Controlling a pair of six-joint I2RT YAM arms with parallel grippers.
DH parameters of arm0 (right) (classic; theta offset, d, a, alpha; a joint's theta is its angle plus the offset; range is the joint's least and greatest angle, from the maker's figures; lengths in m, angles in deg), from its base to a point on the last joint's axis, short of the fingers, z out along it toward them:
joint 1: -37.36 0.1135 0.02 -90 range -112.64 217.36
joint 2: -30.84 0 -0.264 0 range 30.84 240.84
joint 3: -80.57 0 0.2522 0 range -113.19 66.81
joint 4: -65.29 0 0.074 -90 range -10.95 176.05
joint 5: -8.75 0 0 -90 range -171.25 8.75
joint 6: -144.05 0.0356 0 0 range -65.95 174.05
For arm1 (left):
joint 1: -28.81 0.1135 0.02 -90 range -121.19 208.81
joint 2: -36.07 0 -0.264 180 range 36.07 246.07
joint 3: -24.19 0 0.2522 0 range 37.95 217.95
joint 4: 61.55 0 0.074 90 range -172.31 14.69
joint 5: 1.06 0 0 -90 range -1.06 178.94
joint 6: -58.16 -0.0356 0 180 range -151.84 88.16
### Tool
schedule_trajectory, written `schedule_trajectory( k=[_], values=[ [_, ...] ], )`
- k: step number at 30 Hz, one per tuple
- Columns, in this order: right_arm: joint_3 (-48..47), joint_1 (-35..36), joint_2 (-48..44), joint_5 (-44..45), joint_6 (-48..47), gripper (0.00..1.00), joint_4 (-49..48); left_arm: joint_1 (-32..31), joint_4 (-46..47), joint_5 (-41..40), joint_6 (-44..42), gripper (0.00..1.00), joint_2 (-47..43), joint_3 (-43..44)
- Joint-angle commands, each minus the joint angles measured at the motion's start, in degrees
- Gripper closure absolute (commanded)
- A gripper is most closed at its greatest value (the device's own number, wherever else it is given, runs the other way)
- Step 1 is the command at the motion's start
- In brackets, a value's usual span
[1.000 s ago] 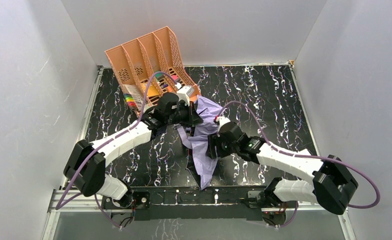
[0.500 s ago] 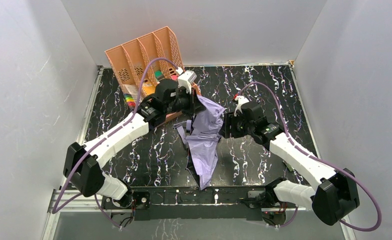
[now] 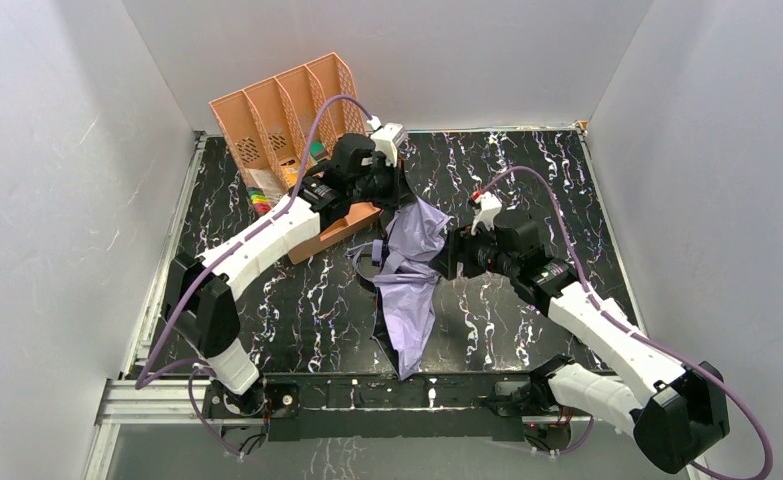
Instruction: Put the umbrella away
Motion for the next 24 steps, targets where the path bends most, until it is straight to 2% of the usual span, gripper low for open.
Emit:
schedule_trajectory(
  k=[1, 8, 18, 24],
  values=[
    [-1.86, -0.87, 0.09, 0.66, -3.38, 0.22, -10.87, 0.6, -1.02, 1.52, -0.87, 0.97, -0.37, 2.81],
    [-9.36, -6.08, 8.28, -6.54, -14.14, 0.18, -18.89, 0.88, -1.17, 2.08, -1.22, 0.98, -0.49, 2.96],
    [-18.5, -9.03, 19.01, -22.91, -19.75, 0.31, -19.7, 1.13, -0.88, 2.91, -1.76, 0.98, -0.72, 2.89],
    [-21.23, -9.14, 24.05, -25.05, -19.62, 0.4, -18.82, 1.34, -0.37, 3.65, -1.6, 0.99, -0.96, 2.83]
  ],
)
